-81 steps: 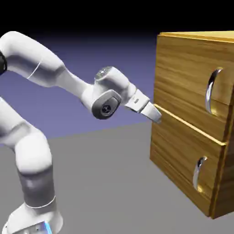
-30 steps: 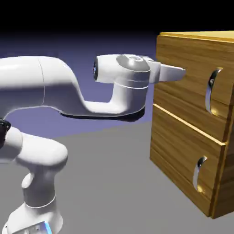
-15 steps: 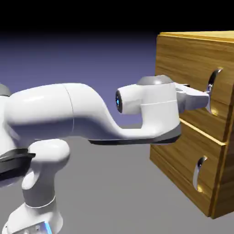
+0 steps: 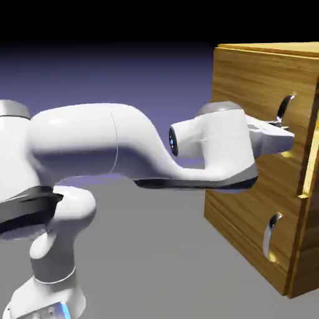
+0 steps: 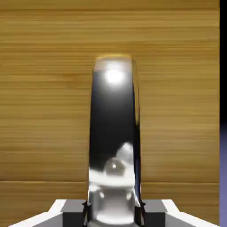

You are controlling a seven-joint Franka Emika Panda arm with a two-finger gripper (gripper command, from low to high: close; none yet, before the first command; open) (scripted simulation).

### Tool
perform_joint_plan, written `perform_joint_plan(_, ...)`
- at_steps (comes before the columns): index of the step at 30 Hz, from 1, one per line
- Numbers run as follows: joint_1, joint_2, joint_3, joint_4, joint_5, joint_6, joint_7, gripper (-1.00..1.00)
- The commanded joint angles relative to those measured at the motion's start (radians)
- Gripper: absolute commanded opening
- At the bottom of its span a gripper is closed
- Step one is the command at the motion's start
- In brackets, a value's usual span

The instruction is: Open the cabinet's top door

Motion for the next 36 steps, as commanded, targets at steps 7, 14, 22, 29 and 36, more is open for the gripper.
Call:
perform_joint_plan(7,-0.254,0.016,0.198,-0.184,0.123,-0.104,0.002,-1.0)
perform_joint_plan(14,-0.507,0.0,0.428,-0.341,0.271,-0.176,0.002,-1.0)
perform_joint_plan(22,-0.791,-0.055,0.716,-0.482,0.473,-0.205,0.002,-1.0)
perform_joint_plan(29,-0.969,-0.176,0.944,-0.599,0.738,-0.23,-0.09,-1.0)
perform_joint_plan(36,-1.022,-0.322,1.114,-0.696,1.042,-0.303,-0.249,-1.0)
